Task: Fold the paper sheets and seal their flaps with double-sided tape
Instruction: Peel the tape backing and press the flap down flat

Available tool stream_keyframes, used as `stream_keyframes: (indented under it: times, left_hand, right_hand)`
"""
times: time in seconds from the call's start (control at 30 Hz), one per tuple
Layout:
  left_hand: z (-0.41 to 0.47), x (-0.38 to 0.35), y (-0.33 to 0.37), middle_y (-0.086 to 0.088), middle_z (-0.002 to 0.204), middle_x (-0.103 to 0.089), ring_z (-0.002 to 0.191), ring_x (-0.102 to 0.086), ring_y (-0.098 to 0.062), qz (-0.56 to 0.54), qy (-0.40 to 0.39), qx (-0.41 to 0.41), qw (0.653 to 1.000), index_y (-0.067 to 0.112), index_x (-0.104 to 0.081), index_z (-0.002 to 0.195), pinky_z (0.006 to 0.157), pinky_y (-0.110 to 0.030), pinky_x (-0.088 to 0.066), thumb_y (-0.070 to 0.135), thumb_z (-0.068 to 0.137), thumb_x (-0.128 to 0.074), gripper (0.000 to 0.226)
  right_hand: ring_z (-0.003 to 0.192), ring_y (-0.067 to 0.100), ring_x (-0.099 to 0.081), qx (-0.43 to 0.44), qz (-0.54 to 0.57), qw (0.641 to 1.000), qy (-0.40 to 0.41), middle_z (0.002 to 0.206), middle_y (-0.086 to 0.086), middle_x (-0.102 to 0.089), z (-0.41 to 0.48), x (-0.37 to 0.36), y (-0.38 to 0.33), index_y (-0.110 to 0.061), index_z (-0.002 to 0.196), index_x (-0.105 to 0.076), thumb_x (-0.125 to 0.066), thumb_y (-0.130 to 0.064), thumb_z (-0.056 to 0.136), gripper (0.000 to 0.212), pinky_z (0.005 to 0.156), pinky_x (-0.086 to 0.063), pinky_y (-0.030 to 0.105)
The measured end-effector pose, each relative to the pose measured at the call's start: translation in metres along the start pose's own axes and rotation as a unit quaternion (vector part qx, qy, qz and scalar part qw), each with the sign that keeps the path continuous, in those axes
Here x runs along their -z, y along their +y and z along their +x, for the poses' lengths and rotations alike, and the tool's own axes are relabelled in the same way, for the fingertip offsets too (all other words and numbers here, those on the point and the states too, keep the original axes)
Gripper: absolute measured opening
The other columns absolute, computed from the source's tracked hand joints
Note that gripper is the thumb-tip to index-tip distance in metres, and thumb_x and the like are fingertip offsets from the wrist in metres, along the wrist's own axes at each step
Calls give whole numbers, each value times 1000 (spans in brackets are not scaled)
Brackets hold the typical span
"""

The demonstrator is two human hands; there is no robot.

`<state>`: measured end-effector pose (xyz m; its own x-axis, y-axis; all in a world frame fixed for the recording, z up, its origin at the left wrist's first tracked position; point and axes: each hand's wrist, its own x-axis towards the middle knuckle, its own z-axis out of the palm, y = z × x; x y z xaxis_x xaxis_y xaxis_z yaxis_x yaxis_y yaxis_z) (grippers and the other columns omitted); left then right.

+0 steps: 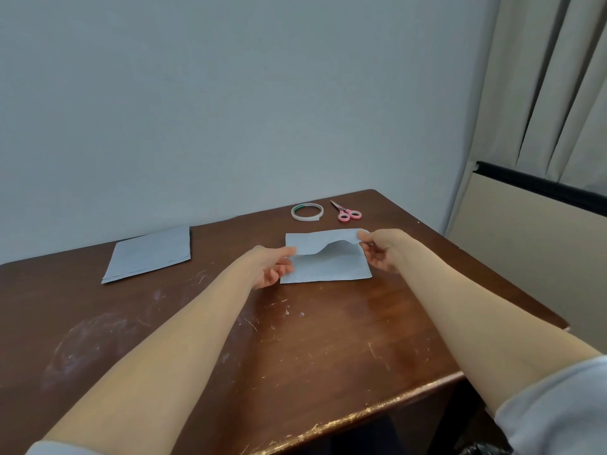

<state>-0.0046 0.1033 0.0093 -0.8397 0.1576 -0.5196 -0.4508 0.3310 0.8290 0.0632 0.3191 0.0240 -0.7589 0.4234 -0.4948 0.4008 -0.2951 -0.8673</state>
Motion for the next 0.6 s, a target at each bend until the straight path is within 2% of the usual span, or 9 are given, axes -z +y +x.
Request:
stream_keyframes:
  times: [0.13,0.27,0.4,0.6]
  left_hand:
    - [-2,5,2,-5,81,-65,45,-43,-5,-46,-2,7,999,5,-65,92,33,-9,-30,18,84,-73,17]
    - [-1,10,1,-4,81,-63,52,-45,-5,-55,5,1,998,3,-65,85,34,-8,-32,9,82,-73,10]
    - [-1,9,0,-5,76,-56,56,-47,-6,-35,39,-30,998,3,-64,91,34,-11,-35,6,79,-75,16]
    - [1,8,-3,-5,72,-57,56,-50,-7,-23,67,-64,995,0,-63,106,40,-14,-41,5,78,-76,31]
  right_hand:
    - [58,8,-52,-3,-3,1000,6,69,3,-58,0,2,0,-7,85,-61,-70,-12,88,11,65,-51,20]
    - [59,8,-52,-1,-44,999,6,70,3,-59,0,4,3,-7,82,-60,-72,-9,85,13,59,-49,19]
    - [60,9,-53,16,-94,995,21,72,6,-60,-2,4,7,-6,82,-58,-75,-8,83,16,57,-49,19]
    - [60,10,-53,12,-129,991,27,71,6,-60,-2,3,12,-6,82,-56,-78,-11,79,23,60,-51,21]
